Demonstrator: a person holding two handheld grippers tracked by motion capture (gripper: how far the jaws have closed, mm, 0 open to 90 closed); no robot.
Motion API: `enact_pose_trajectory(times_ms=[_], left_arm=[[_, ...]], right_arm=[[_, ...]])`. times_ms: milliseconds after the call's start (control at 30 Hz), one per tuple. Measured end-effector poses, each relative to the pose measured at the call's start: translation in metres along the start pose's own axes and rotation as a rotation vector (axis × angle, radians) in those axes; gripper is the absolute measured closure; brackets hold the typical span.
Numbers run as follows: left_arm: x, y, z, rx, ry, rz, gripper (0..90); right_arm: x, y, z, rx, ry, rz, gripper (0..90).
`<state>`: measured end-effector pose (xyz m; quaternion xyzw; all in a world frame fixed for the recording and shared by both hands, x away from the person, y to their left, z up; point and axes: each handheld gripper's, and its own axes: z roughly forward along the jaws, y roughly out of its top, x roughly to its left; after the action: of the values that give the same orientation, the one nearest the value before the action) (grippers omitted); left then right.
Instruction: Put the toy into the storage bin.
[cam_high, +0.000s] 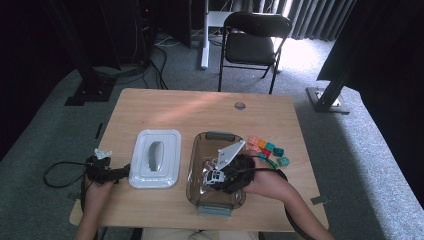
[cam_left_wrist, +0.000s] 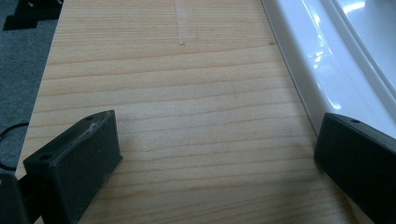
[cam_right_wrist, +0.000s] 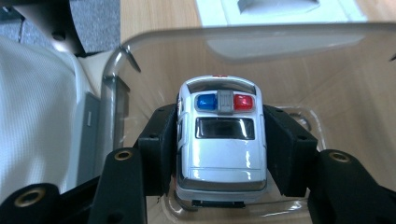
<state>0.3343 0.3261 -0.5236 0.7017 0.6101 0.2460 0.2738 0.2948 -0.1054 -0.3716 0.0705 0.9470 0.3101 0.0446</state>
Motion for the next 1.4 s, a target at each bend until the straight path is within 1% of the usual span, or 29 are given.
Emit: enact_pose_trajectory(times_ms=[100,133,267,333,367,600,667,767,933,1000,1067,1100,1200,1267,1400], left_arm=[[0.000,0.000,0.000,0.000,0.000,0.000,0.8],[0.000,0.000,0.000,0.000,0.000,0.000,0.8],[0.000,0.000,0.000,0.000,0.000,0.000,0.8],[0.000,0.000,0.000,0.000,0.000,0.000,0.8],[0.000,0.000,0.000,0.000,0.000,0.000,0.8],[0.000,0.000,0.000,0.000,0.000,0.000,0.8],[0.000,0.000,0.000,0.000,0.000,0.000,0.8],[0.000,0.000,0.000,0.000,0.000,0.000,0.8],[0.000,0.000,0.000,0.000,0.000,0.000,0.8],[0.000,0.000,0.000,0.000,0.000,0.000,0.8],[0.000,0.000,0.000,0.000,0.000,0.000,0.8],[0.000,0.000,0.000,0.000,0.000,0.000,0.8],[0.000,0.000,0.000,0.001,0.000,0.000,0.8],[0.000,0.000,0.000,0.000,0.000,0.000,0.8],[0.000,0.000,0.000,0.000,0.000,0.001,0.8]], right_arm=[[-0.001,-0.002,0.010,0.048,0.016,0.006,48.2],[-0.001,-0.003,0.013,0.062,0.012,0.005,48.1],[-0.001,-0.005,0.024,0.120,0.024,-0.004,48.1],[-0.001,-0.006,0.029,0.153,0.045,0.006,48.1],[0.000,-0.006,0.032,0.168,0.039,-0.004,48.1],[-0.002,-0.002,0.045,0.212,0.059,-0.015,48.0],[-0.001,0.000,0.048,0.230,0.050,-0.023,47.9],[-0.002,0.001,0.052,0.245,0.051,-0.030,47.9],[-0.002,0.001,0.056,0.286,0.073,-0.035,47.9],[-0.002,0.001,0.057,0.297,0.072,-0.040,47.9],[-0.002,0.002,0.057,0.294,0.075,-0.046,47.8],[-0.001,0.003,0.058,0.306,0.076,-0.044,47.9],[-0.002,0.002,0.063,0.346,0.058,-0.050,48.0],[-0.002,0.003,0.064,0.362,0.058,-0.048,48.0],[-0.001,0.005,0.069,0.387,0.059,-0.060,48.0]])
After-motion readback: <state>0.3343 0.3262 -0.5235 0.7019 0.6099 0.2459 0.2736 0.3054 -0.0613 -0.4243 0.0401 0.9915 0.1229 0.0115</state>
